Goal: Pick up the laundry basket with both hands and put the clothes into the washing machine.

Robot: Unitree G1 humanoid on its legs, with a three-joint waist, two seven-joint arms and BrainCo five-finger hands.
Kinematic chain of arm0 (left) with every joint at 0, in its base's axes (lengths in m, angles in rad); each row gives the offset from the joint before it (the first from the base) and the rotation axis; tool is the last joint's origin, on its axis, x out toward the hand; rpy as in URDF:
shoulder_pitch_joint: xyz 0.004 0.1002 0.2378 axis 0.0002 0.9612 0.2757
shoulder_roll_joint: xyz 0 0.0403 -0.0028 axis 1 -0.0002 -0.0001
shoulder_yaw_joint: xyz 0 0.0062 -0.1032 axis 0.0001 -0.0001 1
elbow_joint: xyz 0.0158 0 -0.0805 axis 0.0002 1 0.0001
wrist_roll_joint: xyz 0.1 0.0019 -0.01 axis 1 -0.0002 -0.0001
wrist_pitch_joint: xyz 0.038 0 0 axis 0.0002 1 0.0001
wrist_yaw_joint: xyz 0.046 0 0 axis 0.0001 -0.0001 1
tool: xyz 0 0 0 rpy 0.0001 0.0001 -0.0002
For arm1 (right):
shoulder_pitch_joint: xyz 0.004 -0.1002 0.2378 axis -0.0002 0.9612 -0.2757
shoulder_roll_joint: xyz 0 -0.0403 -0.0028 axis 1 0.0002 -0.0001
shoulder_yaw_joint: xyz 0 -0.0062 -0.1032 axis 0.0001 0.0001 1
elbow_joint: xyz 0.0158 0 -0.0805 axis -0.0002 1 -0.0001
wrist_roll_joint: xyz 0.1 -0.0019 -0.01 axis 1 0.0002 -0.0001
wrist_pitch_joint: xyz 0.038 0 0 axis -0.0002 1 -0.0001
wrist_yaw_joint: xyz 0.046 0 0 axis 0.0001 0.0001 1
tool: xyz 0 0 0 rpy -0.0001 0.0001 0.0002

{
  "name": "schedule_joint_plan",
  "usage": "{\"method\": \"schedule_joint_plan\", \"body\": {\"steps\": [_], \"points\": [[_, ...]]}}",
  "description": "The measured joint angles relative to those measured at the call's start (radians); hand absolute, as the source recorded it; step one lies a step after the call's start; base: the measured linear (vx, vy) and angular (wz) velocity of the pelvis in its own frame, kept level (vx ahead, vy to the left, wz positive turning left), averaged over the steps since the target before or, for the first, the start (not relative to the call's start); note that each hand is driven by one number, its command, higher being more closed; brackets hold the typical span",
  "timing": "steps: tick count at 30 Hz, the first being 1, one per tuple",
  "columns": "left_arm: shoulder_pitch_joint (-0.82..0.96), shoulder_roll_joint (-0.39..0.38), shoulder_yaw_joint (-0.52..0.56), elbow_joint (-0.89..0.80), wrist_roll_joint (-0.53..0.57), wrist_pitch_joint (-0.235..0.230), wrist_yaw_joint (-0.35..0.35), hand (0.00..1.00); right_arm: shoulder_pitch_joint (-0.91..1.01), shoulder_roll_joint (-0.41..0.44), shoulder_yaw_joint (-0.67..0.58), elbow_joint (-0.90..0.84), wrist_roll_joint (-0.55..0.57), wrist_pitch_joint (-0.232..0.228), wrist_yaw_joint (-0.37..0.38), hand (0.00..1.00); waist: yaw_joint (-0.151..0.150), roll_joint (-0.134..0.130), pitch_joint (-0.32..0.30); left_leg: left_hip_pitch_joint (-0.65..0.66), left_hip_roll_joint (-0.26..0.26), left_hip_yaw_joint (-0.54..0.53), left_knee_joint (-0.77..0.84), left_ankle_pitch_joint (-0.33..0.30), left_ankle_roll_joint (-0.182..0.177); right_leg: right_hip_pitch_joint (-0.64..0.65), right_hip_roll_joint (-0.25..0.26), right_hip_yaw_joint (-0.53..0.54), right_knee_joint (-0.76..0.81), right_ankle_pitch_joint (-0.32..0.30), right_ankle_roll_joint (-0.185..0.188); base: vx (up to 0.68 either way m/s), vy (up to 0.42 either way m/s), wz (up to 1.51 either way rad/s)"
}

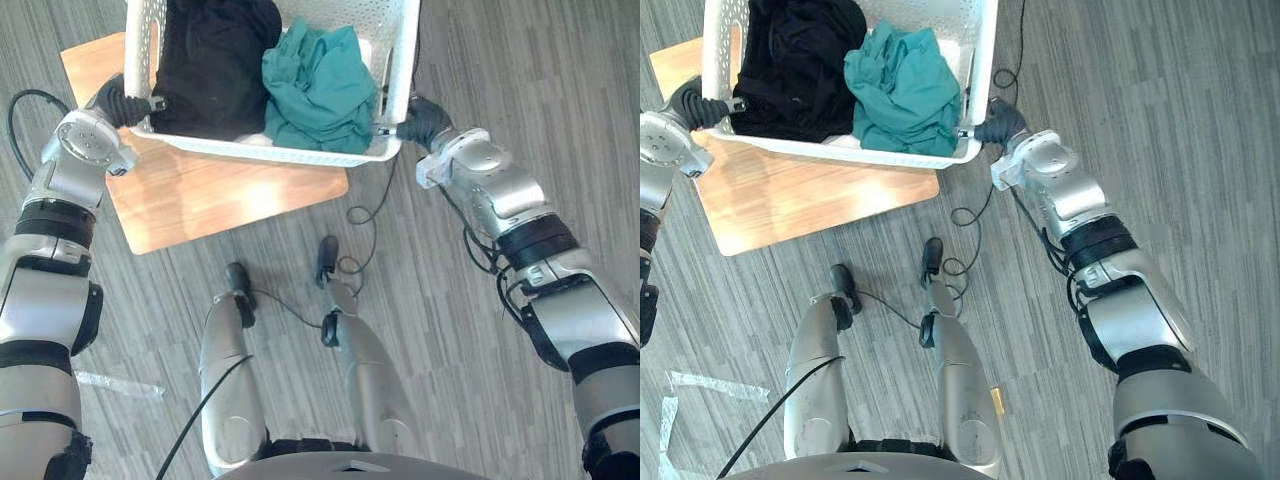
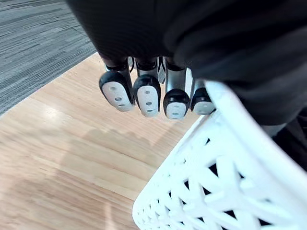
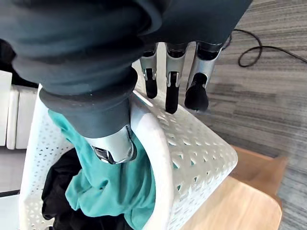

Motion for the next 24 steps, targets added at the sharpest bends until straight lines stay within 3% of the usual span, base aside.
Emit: {"method": "schedule_joint_plan", "body": {"steps": [6, 7, 10, 13, 16, 24], "points": [[0.136, -0.011, 0.066, -0.248, -0.054, 0.029, 0.097, 1.0, 0.136, -0.038, -0.121, -0.165, 0.0, 0.0, -0.041, 1.0, 0.003, 0.0, 0.008, -0.002, -0.014, -0.008, -0.009, 0.001, 0.002, 0.0, -0.008, -0.005, 0.002, 0.003, -0.004, 0.03, 0.01, 0.06], [0.212, -0.026, 0.122, -0.37, -0.084, 0.031, 0.132, 1.0, 0.199, -0.04, -0.187, -0.242, 0.0, 0.0, -0.052, 1.0, 0.003, 0.001, 0.008, 0.0, -0.018, -0.009, -0.012, 0.001, 0.003, 0.0, -0.012, -0.007, 0.002, 0.003, -0.003, 0.04, 0.009, 0.06], [0.286, -0.065, 0.189, -0.491, -0.12, 0.033, 0.173, 1.0, 0.26, -0.04, -0.27, -0.336, -0.002, -0.001, -0.072, 1.0, 0.009, 0.006, 0.011, 0.008, -0.021, -0.009, -0.013, 0.001, 0.002, 0.001, -0.017, -0.006, 0.019, -0.005, -0.003, 0.04, 0.015, 0.04], [0.402, -0.144, 0.263, -0.663, -0.161, 0.033, 0.22, 1.0, 0.341, -0.038, -0.377, -0.453, -0.039, -0.013, -0.091, 1.0, 0.018, 0.007, 0.011, 0.039, -0.032, -0.009, -0.029, 0.0, 0.003, 0.002, -0.031, -0.005, 0.077, -0.044, 0.0, 0.02, 0.009, 0.08], [0.562, -0.226, 0.344, -0.862, -0.208, 0.032, 0.268, 1.0, 0.426, -0.021, -0.461, -0.609, -0.077, -0.055, -0.113, 1.0, 0.029, 0.008, 0.01, 0.065, -0.039, -0.008, -0.03, -0.003, 0.005, 0.013, -0.038, -0.004, 0.107, -0.068, 0.006, 0.0, -0.008, 0.04], [0.841, -0.426, 0.346, -1.096, -0.334, 0.031, 0.332, 1.0, 0.661, 0.132, -0.558, -0.79, -0.152, -0.082, -0.153, 1.0, 0.051, 0.011, -0.011, 0.173, -0.061, -0.009, -0.066, -0.006, 0.006, 0.114, -0.052, -0.016, 0.102, -0.098, 0.014, 0.02, -0.002, 0.09]]}}
